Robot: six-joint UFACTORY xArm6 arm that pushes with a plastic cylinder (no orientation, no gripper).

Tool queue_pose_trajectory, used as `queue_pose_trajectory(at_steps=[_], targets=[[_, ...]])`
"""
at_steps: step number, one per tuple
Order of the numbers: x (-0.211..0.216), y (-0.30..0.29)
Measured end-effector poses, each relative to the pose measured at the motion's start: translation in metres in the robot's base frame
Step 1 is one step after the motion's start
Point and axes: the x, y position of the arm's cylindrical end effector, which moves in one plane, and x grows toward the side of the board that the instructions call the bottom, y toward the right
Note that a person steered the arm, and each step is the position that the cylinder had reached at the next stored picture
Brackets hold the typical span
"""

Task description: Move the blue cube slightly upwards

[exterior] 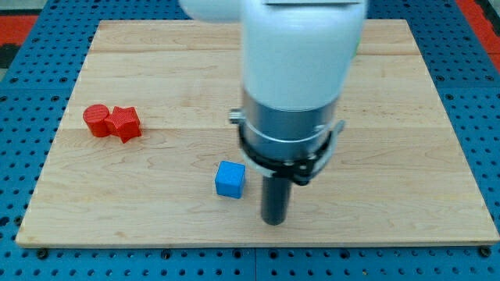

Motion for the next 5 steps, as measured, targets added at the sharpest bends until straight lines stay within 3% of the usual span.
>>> queue_pose_trajectory(at_steps=[4, 5], targets=[[-0.006, -0.052], [-0.043, -0.05]])
